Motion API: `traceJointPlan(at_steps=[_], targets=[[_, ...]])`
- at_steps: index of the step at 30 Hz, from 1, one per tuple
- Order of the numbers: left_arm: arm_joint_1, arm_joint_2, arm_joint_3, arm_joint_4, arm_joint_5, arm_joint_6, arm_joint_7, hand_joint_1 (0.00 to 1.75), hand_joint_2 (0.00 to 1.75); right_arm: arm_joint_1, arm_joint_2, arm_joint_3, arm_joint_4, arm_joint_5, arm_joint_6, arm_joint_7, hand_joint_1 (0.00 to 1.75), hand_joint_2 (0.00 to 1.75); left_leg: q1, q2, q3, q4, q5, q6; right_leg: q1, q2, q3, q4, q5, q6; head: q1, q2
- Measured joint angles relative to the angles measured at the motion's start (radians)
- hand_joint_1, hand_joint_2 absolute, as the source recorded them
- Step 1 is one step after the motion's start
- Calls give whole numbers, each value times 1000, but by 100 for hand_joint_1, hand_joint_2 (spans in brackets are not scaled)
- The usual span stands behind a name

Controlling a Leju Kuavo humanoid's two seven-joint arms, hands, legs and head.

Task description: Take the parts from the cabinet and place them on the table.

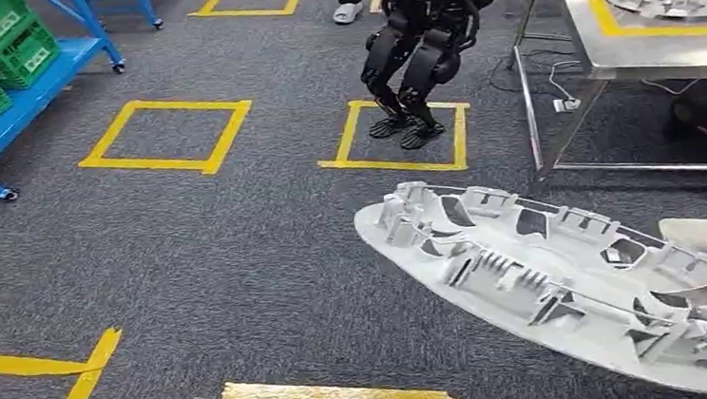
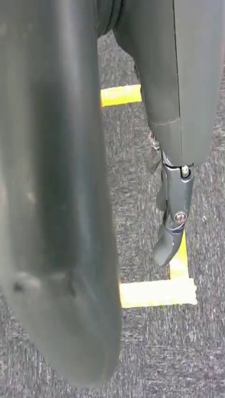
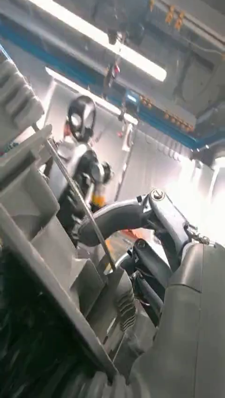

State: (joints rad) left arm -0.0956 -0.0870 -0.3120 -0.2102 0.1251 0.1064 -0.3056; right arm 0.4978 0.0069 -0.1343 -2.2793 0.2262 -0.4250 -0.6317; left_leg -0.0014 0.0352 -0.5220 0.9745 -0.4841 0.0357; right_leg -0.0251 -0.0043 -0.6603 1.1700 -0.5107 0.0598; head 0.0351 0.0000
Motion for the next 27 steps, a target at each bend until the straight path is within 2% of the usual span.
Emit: traceJointPlan(at_steps=[1,2,3,4,6,7,8,9,11,12,13,14,15,16,17,18,20,22,23,24,25,27], targets=[[0,-2,0,0,0,0,0,0,0,2,3,-3,0,0,0,1,175,175,2,5,1,5,-4,-6,-2,-10,53,-93,36,2,0,0],[-1,0,0,0,0,0,0,0,0,1,5,-7,0,0,0,1,175,175,0,9,0,11,-9,-13,1,-33,84,-153,20,2,0,0],[-2,0,0,0,0,0,-1,0,0,4,8,-8,-2,1,0,2,175,175,-6,10,-3,20,-15,-21,4,-21,95,-157,29,-15,-1,0],[-2,-1,0,0,0,0,-2,0,0,7,10,-10,-3,1,0,3,175,175,-6,12,-3,18,-13,-25,5,-17,91,-153,27,-24,-4,0],[-2,-2,0,0,0,0,-2,0,0,12,14,-13,-3,2,-1,3,175,175,-3,18,-2,17,-11,-31,9,-9,86,-150,28,-34,-2,0],[-3,-2,0,0,0,0,-2,0,0,12,16,-14,-4,2,-1,3,175,175,-1,19,-2,21,-17,-38,5,-4,86,-154,33,-43,-2,0],[-3,-2,0,0,0,0,-2,0,0,12,18,-14,-5,3,0,3,175,175,2,0,-10,41,-39,-45,4,-1,86,-155,35,-48,-4,0],[-3,-2,0,0,0,0,-2,0,0,11,18,-14,-6,3,0,2,175,175,3,-14,-34,100,-79,-47,4,1,85,-155,36,-54,-7,0],[-1,-2,0,0,0,0,-2,0,0,12,22,-14,-6,3,-2,2,175,175,3,-22,-109,270,-160,-48,7,10,81,-155,37,-57,-7,0],[1,-2,0,0,-2,0,-2,0,0,12,24,-15,-6,3,-3,2,175,175,3,-22,-137,331,-178,-47,8,17,80,-154,37,-58,-7,0],[2,-2,0,0,-3,0,-2,0,0,14,27,-16,-6,6,-6,2,175,175,3,-22,-144,345,-170,-45,10,23,80,-154,37,-58,-7,0],[2,-2,0,0,-3,0,-2,0,0,19,31,-18,-8,6,-6,0,175,175,3,-23,-131,315,-141,-41,11,30,80,-154,38,-59,-7,0],[0,-2,0,0,-7,0,-2,0,0,25,35,-23,-15,6,-7,-1,175,175,2,-25,-99,245,-97,-35,13,37,81,-154,38,-58,-7,0],[-2,-1,0,0,-9,0,-2,0,0,31,40,-28,-21,5,-7,-4,175,175,1,-32,-55,153,-49,-28,14,42,84,-154,38,-58,-7,0],[-3,0,0,0,-10,0,-2,0,0,35,43,-34,-26,2,-7,-6,175,175,-1,-55,-16,68,-12,-18,14,47,85,-154,39,-57,-7,0],[-6,3,0,0,-11,0,-2,0,0,36,47,-38,-29,0,-7,-8,175,175,-2,-74,-6,42,-23,-11,19,51,81,-151,39,-53,-6,0],[-10,2,0,0,-13,-1,-3,0,0,43,50,-43,-36,-2,-8,-11,175,175,-4,-66,-5,29,-25,-15,13,60,70,-149,44,-41,-5,0],[-13,0,0,0,-14,-1,-3,0,0,49,57,-52,-40,-4,-7,-14,175,175,-2,-61,-4,19,-16,-8,13,68,70,-155,48,-27,-5,0],[-14,0,0,0,-15,-2,-3,0,0,52,58,-55,-41,-7,-5,-14,175,175,3,-50,1,9,-9,-6,11,53,58,-139,36,-26,-6,0],[-14,0,0,0,-15,-1,-3,0,0,52,61,-58,-42,-10,-5,-14,175,175,3,-47,1,7,-8,-1,13,31,39,-99,4,-24,-1,0],[-13,0,0,0,-15,-2,-3,0,0,50,62,-59,-42,-11,-5,-15,175,175,3,-41,-1,8,-8,3,12,23,9,-31,-33,-21,0,0],[-8,-3,0,0,-15,-2,-3,0,0,51,66,-64,-42,-13,-5,-17,175,175,1,-27,-2,9,-8,4,12,14,-60,120,-97,-14,-1,0]])
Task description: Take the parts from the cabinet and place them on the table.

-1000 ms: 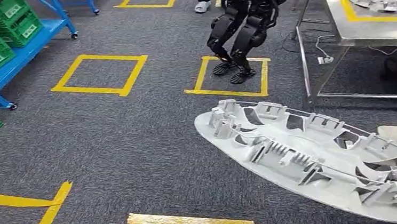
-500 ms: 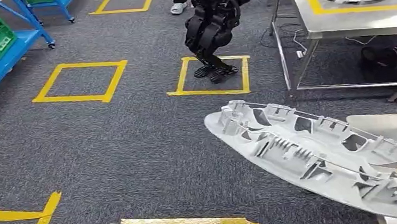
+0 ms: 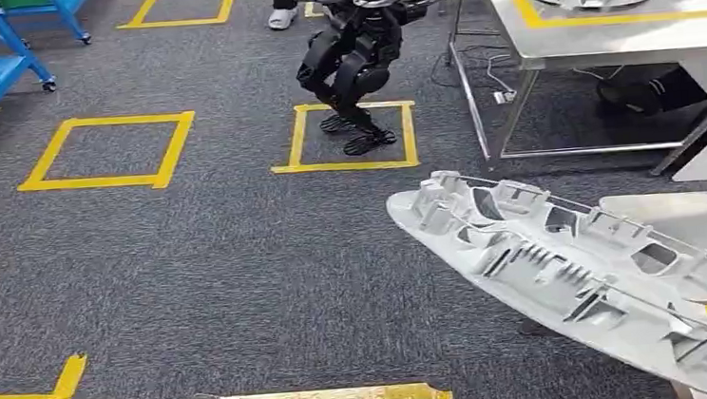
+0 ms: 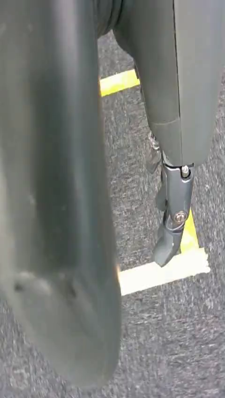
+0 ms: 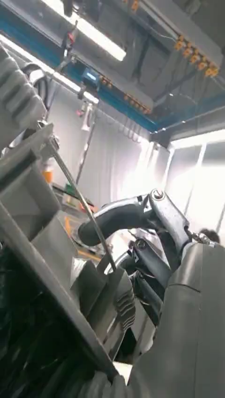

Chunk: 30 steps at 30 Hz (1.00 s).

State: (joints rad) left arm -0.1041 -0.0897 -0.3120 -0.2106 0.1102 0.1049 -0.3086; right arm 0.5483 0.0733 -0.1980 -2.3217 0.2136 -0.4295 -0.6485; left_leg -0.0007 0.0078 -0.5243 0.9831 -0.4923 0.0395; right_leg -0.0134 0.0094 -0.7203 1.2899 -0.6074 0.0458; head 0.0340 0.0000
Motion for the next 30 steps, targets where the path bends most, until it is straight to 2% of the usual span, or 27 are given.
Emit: traceJointPlan(at_steps=[1,2,3,5,6,7,10,11,12,14,15,16,17,18,20,21,22,24,25,26,27,28,30], targets=[[2,0,0,0,0,0,0,0,0,3,2,-2,0,0,1,0,175,175,0,5,0,0,0,0,0,-1,-13,31,-1,3,1,0],[2,0,0,0,0,0,0,0,0,4,2,-4,0,0,3,0,175,175,0,10,0,0,-1,-1,-1,-2,-2,13,19,4,0,0],[1,-1,0,0,0,0,0,0,0,5,4,-6,0,0,8,0,175,175,0,14,1,1,-2,-3,-2,-4,31,-47,56,4,0,0],[0,-2,0,0,0,0,0,0,0,5,8,-13,0,0,20,0,175,175,0,18,5,5,-8,-11,-5,-19,127,-219,130,4,0,0],[-1,-2,0,0,-1,0,0,0,0,3,11,-17,0,0,22,0,175,175,-7,19,3,8,-12,-17,0,-36,151,-262,110,4,1,0],[-1,-3,0,0,-2,0,0,0,0,3,15,-19,-2,0,23,0,175,175,-10,20,-1,17,-14,-23,0,-29,160,-273,112,-10,-2,0],[-1,-3,0,0,-2,0,0,0,0,8,22,-25,-3,0,22,0,175,175,-8,28,-2,16,-13,-33,4,-22,153,-269,114,-25,-4,0],[-2,-3,0,0,-2,0,0,0,0,9,24,-27,-3,0,22,0,175,175,-6,27,-5,22,-23,-39,-3,-21,156,-274,118,-32,-3,0],[-3,-3,0,0,-2,0,0,0,0,9,26,-28,-5,1,22,0,175,175,-5,14,-15,54,-49,-44,-2,-19,156,-274,117,-36,-7,0],[-2,-3,0,0,-2,-1,0,0,0,9,34,-28,-8,2,23,-1,175,175,-2,7,-83,206,-128,-49,0,-16,156,-274,116,-44,-8,0],[-1,-3,0,0,-2,-1,0,0,0,9,37,-28,-8,2,23,-1,175,175,-2,6,-118,281,-154,-50,1,-13,156,-274,116,-45,-8,0],[1,-3,0,0,-2,-1,0,0,0,9,39,-29,-8,2,25,-1,175,175,-2,6,-141,326,-162,-50,3,-9,156,-273,115,-46,-8,0],[2,-3,0,0,-2,-1,0,0,0,10,42,-30,-8,3,26,-1,175,175,-2,6,-142,324,-146,-48,4,-5,158,-273,115,-46,-8,0],[2,-3,0,0,-2,-1,0,0,0,10,43,-31,-8,3,29,-1,175,175,-2,5,-126,282,-108,-44,5,0,159,-273,115,-47,-8,0],[-1,-3,0,0,-2,-1,0,0,0,9,48,-33,-8,3,33,-1,175,175,-4,-4,-50,106,-5,-30,6,8,167,-273,114,-46,-8,0],[-2,0,0,0,-2,-2,0,0,0,8,50,-33,-8,3,34,-2,175,175,-6,-16,-24,50,4,-21,4,10,164,-274,113,-45,-7,0],[-5,3,0,0,-2,-5,0,0,0,5,51,-33,-8,4,34,-3,175,175,-8,-19,-21,33,1,-18,11,14,161,-268,112,-40,-6,0],[-8,3,0,0,-2,-11,0,0,0,-2,55,-34,-8,10,34,-4,175,175,-12,-17,-24,27,-5,-18,4,17,150,-270,119,-27,-6,0],[-8,3,0,0,-2,-13,0,0,0,-4,57,-34,-8,13,34,-4,175,175,-12,-17,-25,24,-2,-14,3,18,150,-273,121,-21,-8,0],[-8,4,0,0,-2,-13,0,0,0,-6,58,-34,-8,15,33,-4,175,175,-2,-13,-19,8,8,-8,4,18,147,-268,115,-16,-6,0],[-9,5,0,0,-2,-13,0,0,0,-6,58,-34,-8,15,33,-4,175,175,-3,-9,-16,3,11,-6,3,9,134,-249,99,-12,-5,0],[-10,5,1,0,-2,-13,0,0,0,-11,58,-33,-8,15,33,-4,175,175,-3,-8,-16,2,11,0,3,3,111,-194,64,-9,-2,0],[-9,5,1,0,-2,-14,0,0,0,-18,60,-32,-8,14,32,-4,175,175,-4,-3,-18,3,10,1,0,0,38,-37,-8,-1,-2,0]])
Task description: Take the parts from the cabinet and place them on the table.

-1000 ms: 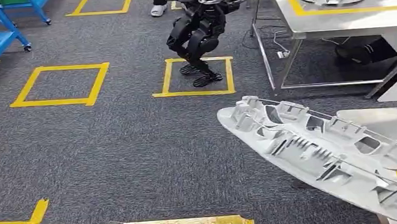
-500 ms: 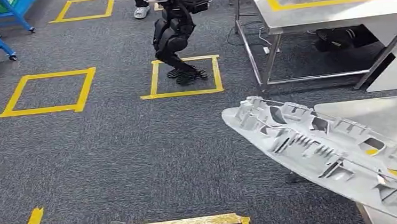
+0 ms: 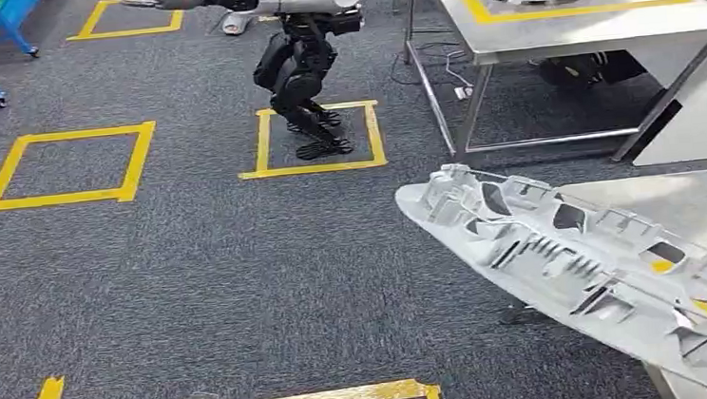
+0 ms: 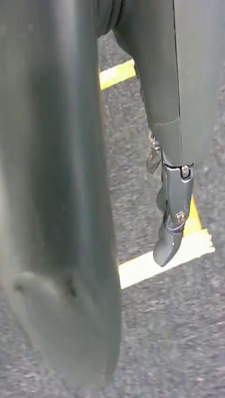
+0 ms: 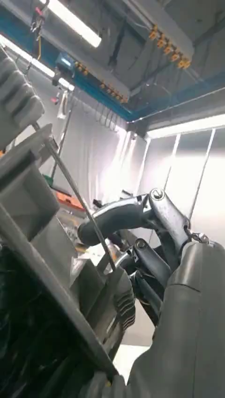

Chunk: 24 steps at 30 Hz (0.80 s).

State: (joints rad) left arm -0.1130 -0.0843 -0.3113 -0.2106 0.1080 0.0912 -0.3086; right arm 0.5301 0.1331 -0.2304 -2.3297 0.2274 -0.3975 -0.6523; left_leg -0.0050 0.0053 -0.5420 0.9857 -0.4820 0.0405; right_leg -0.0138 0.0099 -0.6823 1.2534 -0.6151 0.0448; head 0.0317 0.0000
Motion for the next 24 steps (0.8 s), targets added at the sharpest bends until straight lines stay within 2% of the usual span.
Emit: traceJointPlan(at_steps=[1,2,3,4,5,6,7,8,10,11,12,13,15,16,17,18,19,20,21,22,23,24], targets=[[1,0,0,0,0,0,0,0,0,0,0,0,0,0,0,0,175,175,0,3,0,0,0,0,-1,0,-28,60,-17,4,0,0],[2,0,0,0,0,0,0,0,0,0,0,0,1,0,0,0,175,175,0,6,0,1,0,0,-1,-1,-33,68,-7,6,1,0],[2,0,0,0,0,0,0,0,0,0,0,0,1,1,0,0,175,175,0,8,1,1,0,0,-3,-3,-15,33,22,8,0,0],[1,0,0,0,0,0,0,0,0,0,0,0,1,1,0,0,175,175,1,9,2,3,-1,-2,-6,-6,22,-39,63,9,1,0],[1,0,0,0,0,0,0,0,0,-1,0,0,1,1,0,0,175,175,2,12,4,5,-4,-6,-8,-16,74,-136,108,10,0,0],[1,0,0,0,0,0,0,0,0,-4,0,0,1,0,0,0,175,175,1,14,6,8,-8,-12,-9,-35,114,-218,124,12,1,0],[1,2,0,0,0,1,0,0,0,-7,0,0,2,-2,0,0,175,175,-7,15,3,16,-12,-19,-1,-46,123,-242,112,7,3,0],[1,2,0,0,-1,2,0,0,0,-8,0,0,3,-5,0,0,175,175,-7,16,0,15,-9,-24,-2,-37,129,-237,114,-9,0,0],[2,3,0,0,-3,3,0,0,0,-6,1,-1,3,-8,-4,1,175,175,-4,26,0,15,-7,-29,3,-28,123,-234,116,-18,1,0],[1,3,0,0,-3,3,0,0,0,-7,1,-1,3,-10,-5,1,175,175,-4,30,1,17,-12,-34,0,-23,124,-238,120,-26,1,0],[-1,3,0,0,-3,3,0,0,0,-7,2,-1,3,-12,-6,1,175,175,0,17,-5,33,-31,-42,-3,-19,126,-240,123,-33,-1,0],[-1,3,0,0,-3,3,0,0,0,-9,2,-1,3,-14,-7,1,175,175,1,10,-25,80,-62,-46,-3,-15,125,-240,123,-38,-5,0],[-1,3,0,0,-3,3,0,0,0,-14,2,-1,3,-14,-10,1,175,175,2,8,-96,241,-138,-49,-2,-4,123,-240,124,-43,-3,0],[1,3,0,0,-3,3,0,0,0,-15,2,-1,4,-15,-11,1,175,175,2,7,-129,312,-161,-50,-1,3,122,-240,125,-44,-4,0],[1,3,0,0,-3,3,0,0,0,-16,2,-1,6,-17,-13,1,175,175,2,7,-142,336,-157,-48,0,11,123,-240,125,-44,-3,0],[2,3,0,0,-3,3,0,0,0,-17,2,-1,6,-17,-14,2,175,175,2,6,-132,313,-130,-46,0,22,123,-240,125,-44,-3,0],[1,3,0,0,-3,3,0,0,0,-17,2,0,6,-18,-15,2,175,175,2,3,-104,249,-85,-42,0,32,125,-239,125,-44,-4,0],[1,3,0,0,-3,4,0,0,0,-17,2,0,6,-18,-15,2,175,175,2,-9,-64,163,-38,-37,0,42,127,-239,125,-44,-3,0],[1,5,0,0,-3,5,0,0,0,-18,2,0,6,-18,-15,2,175,175,2,-36,-26,78,1,-31,0,52,129,-239,125,-43,-4,0],[2,9,0,0,-3,7,0,0,0,-21,2,1,7,-19,-16,2,175,175,4,-81,-8,43,-5,-22,2,60,124,-237,125,-38,-1,0],[2,9,0,0,-3,7,0,0,0,-24,2,3,7,-19,-17,2,175,175,5,-75,-3,20,-9,-22,-1,71,117,-233,128,-31,-3,0],[0,8,0,0,-3,7,0,0,0,-23,2,4,7,-19,-18,2,175,175,2,-68,-6,23,-13,-22,-5,80,109,-235,131,-24,-6,0]])
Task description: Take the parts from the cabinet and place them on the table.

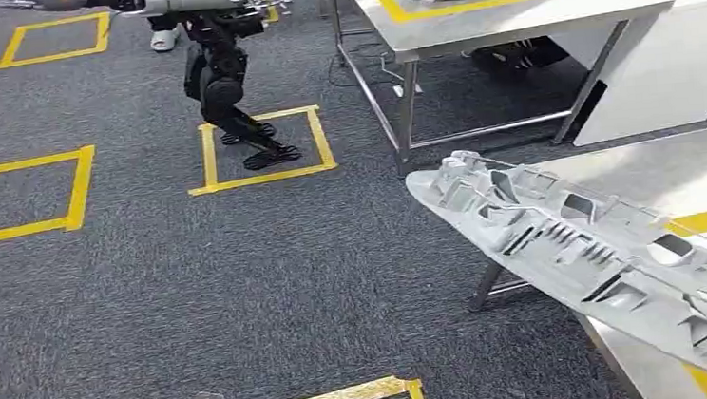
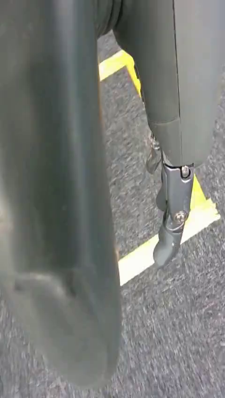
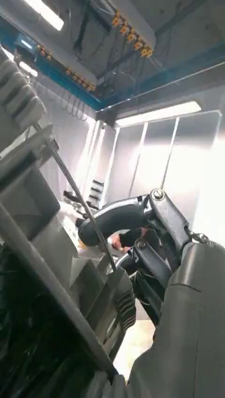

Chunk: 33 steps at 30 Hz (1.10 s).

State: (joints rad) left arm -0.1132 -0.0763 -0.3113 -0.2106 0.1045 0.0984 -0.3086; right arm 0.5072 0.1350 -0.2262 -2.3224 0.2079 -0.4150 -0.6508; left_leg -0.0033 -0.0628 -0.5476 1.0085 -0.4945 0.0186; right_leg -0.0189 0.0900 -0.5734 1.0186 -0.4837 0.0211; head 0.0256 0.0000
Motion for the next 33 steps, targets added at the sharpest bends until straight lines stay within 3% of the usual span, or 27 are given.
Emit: traceJointPlan(at_steps=[2,3,4,5,7,8,9,10,11,12,13,14,17,18,19,20,22,23,24,26,27,28,29,31,33], targets=[[-1,-1,0,0,0,0,0,0,0,3,0,1,0,0,0,1,175,175,0,17,3,-12,6,8,-2,18,-6,-9,6,16,-1,0],[-1,0,1,0,0,1,0,0,0,4,0,1,1,1,0,1,175,175,7,33,11,-29,14,12,-3,-2,-14,1,-2,16,0,0],[-1,0,2,0,1,2,-1,0,0,3,0,1,1,1,-1,1,175,175,5,41,15,-35,16,18,2,-47,-28,33,-26,19,4,0],[-1,0,2,0,1,2,-1,0,0,0,0,3,1,1,-1,0,175,175,4,53,14,-35,17,21,2,-67,-60,96,-62,22,4,0],[4,-2,2,0,1,2,-1,0,0,0,0,6,2,1,-3,-1,175,175,0,81,14,-34,14,24,0,-81,-138,258,-130,30,3,0],[5,-2,2,0,1,2,-1,0,0,1,0,6,3,1,-3,0,175,175,-1,93,13,-33,13,24,-1,-82,-158,296,-135,32,4,0],[5,-2,2,0,1,2,-1,0,0,1,0,6,5,2,-4,0,175,175,-1,105,14,-33,12,24,-1,-84,-153,286,-118,34,3,0],[4,-2,2,0,1,2,-1,0,0,2,0,6,5,3,-5,0,175,175,-1,117,15,-33,10,21,-1,-89,-124,231,-81,34,4,0],[3,-2,3,0,1,2,-1,0,0,2,0,6,5,2,-5,0,175,175,-1,128,18,-32,8,18,-1,-101,-75,140,-37,33,4,0],[3,-3,4,0,1,2,-1,0,0,1,0,6,5,2,-5,0,175,175,-1,139,22,-31,4,14,0,-127,-19,42,0,31,3,0],[4,-2,6,0,1,2,-2,0,0,-1,0,6,5,2,-6,0,175,175,-7,147,25,-28,-1,8,9,-181,7,-10,-12,27,4,0],[3,-3,8,0,1,2,-2,0,0,-1,0,7,5,2,-6,0,175,175,-12,155,24,-21,-6,2,8,-161,14,-14,-4,12,1,0],[3,-4,11,0,1,2,-3,0,0,2,0,7,5,3,-13,0,175,175,-9,185,29,-22,-7,-8,14,-128,6,-11,-2,-3,1,0],[1,-4,11,-1,1,2,-4,0,0,2,0,7,5,3,-14,0,175,175,-7,182,28,-19,-17,-17,7,-116,11,-17,4,-12,1,0],[0,-4,13,-1,1,2,-5,0,0,2,0,7,5,3,-16,0,175,175,-2,129,22,10,-42,-23,7,-109,11,-18,5,-16,-4,0],[-1,-4,13,-1,1,2,-6,0,0,-1,0,9,5,3,-16,1,175,175,1,96,-4,71,-79,-25,6,-100,11,-18,6,-21,-7,0],[5,-4,16,-1,1,2,-6,0,0,-2,0,11,5,2,-16,1,175,175,3,76,-82,243,-155,-27,8,-74,9,-18,6,-26,-7,0],[9,-4,17,-1,2,2,-6,0,0,-2,0,11,5,1,-16,1,175,175,3,75,-108,296,-167,-27,10,-59,9,-17,7,-26,-8,0],[10,-5,18,-1,3,2,-6,0,0,-2,0,11,6,0,-16,2,175,175,3,75,-111,298,-153,-25,10,-46,9,-15,7,-26,-7,0],[9,-5,19,-1,4,3,-6,0,0,-2,0,11,7,0,-16,3,175,175,3,65,-65,185,-68,-18,10,-16,10,-12,7,-26,-8,0],[8,-5,19,-1,5,3,-6,0,0,-3,0,11,7,0,-15,3,175,175,3,46,-27,97,-21,-13,10,-3,12,-12,6,-26,-8,0],[9,-2,20,-1,7,3,-8,0,0,-3,0,11,7,0,-14,3,175,175,5,-11,2,21,8,-7,6,7,9,-12,7,-24,-7,0],[12,0,21,-1,12,3,-13,0,0,-9,0,14,8,3,-12,3,175,175,10,-33,8,1,1,-2,11,24,2,-6,7,-16,-6,0],[15,1,26,-1,21,-4,-21,0,0,-17,0,24,13,11,-11,3,175,175,4,-16,11,-7,-7,-2,1,47,-12,-9,16,-2,-6,0],[17,0,26,-1,21,-8,-25,0,0,-18,-1,32,16,25,-14,5,175,175,9,9,16,-27,3,10,1,61,-27,-15,20,12,-6,0]])
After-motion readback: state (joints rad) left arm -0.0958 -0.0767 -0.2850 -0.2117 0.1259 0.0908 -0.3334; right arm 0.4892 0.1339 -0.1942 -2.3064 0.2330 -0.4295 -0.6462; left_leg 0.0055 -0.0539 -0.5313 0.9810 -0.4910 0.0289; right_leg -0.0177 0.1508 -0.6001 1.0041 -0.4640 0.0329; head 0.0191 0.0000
